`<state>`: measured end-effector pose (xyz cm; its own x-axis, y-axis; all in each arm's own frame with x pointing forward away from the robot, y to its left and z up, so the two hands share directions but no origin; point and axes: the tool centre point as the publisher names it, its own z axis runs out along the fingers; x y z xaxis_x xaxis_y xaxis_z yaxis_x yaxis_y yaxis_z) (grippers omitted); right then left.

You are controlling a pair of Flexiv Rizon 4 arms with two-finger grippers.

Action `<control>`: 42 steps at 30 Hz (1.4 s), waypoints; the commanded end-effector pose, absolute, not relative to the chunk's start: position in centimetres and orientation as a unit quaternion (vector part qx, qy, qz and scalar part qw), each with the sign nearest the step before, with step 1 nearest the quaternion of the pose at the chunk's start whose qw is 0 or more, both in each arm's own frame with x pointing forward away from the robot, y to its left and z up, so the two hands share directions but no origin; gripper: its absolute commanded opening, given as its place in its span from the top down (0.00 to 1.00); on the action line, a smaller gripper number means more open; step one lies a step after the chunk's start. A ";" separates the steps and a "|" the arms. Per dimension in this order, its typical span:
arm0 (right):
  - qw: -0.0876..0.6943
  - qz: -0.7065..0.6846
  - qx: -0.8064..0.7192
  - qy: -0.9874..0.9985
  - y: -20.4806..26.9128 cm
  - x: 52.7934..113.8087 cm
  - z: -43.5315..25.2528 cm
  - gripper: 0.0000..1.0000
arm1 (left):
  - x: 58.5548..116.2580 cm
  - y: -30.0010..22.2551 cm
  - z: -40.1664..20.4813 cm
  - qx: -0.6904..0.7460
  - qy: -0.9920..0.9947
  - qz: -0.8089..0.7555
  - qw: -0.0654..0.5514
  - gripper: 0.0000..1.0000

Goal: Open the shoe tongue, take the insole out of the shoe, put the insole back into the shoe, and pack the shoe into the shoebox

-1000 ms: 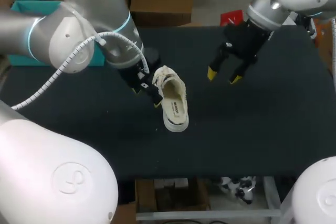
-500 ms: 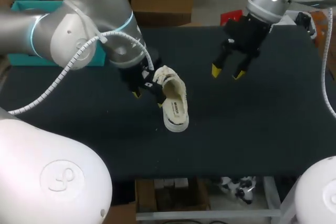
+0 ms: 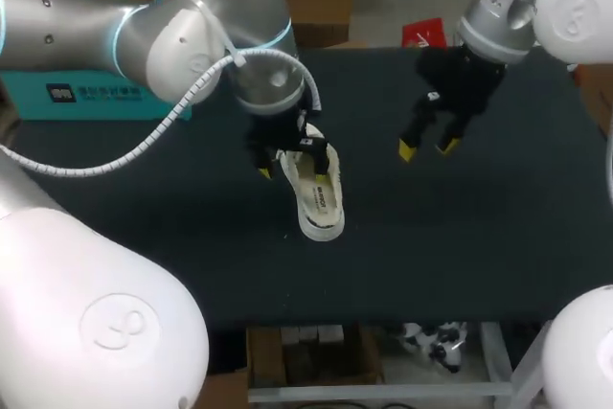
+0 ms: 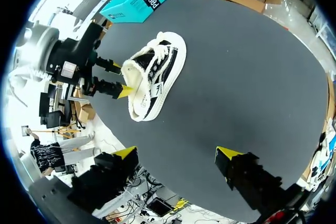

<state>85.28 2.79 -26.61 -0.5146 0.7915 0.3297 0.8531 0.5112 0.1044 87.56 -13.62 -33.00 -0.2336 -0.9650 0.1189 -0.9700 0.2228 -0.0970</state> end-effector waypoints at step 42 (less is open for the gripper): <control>0.012 -0.084 -0.214 -0.973 -0.6 86.9 -27.1 0.00 | 91.6 -11.2 -34.5 0.634 -0.762 0.131 -0.012 1.00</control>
